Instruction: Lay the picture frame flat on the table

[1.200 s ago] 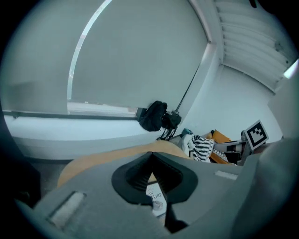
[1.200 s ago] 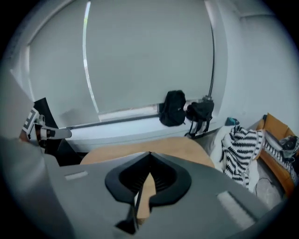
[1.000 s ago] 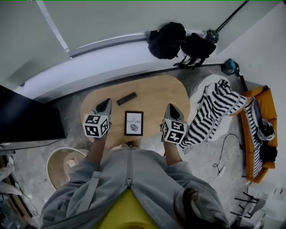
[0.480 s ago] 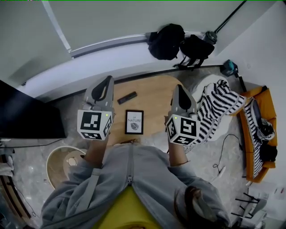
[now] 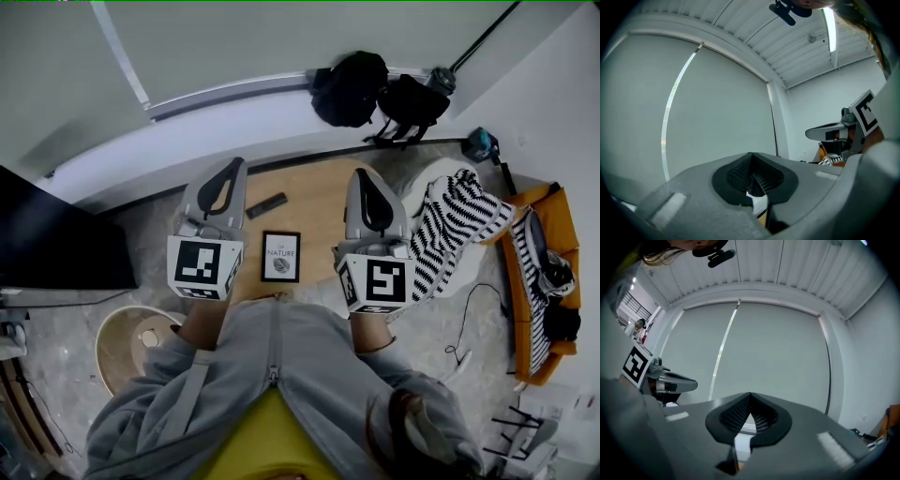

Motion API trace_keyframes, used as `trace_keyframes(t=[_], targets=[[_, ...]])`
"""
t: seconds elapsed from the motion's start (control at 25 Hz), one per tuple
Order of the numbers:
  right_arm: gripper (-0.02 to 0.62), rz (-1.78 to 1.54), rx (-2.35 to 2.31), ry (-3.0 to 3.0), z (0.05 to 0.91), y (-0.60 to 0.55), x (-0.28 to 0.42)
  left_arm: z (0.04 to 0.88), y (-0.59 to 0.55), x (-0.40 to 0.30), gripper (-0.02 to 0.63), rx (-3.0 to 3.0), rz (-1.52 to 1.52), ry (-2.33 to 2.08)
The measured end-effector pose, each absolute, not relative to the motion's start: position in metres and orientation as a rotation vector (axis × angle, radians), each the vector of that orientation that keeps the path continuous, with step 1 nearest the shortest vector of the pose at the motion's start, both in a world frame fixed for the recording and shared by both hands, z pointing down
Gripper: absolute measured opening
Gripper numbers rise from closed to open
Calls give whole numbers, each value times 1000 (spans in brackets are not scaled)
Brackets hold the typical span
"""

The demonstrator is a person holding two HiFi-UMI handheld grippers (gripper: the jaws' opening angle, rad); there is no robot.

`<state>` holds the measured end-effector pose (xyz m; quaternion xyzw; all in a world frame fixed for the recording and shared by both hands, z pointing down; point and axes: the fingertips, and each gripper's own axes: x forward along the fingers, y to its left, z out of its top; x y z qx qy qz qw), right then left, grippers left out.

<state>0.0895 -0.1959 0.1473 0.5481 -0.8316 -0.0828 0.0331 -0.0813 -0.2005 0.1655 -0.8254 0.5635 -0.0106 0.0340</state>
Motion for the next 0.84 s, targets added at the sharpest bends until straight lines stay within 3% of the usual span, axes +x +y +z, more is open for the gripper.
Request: trace_keyframes(t=[0.84], targets=[[0,-218,1634,-2565,174,-194,69,188,-201,-87,2,-2583,-12,1686]])
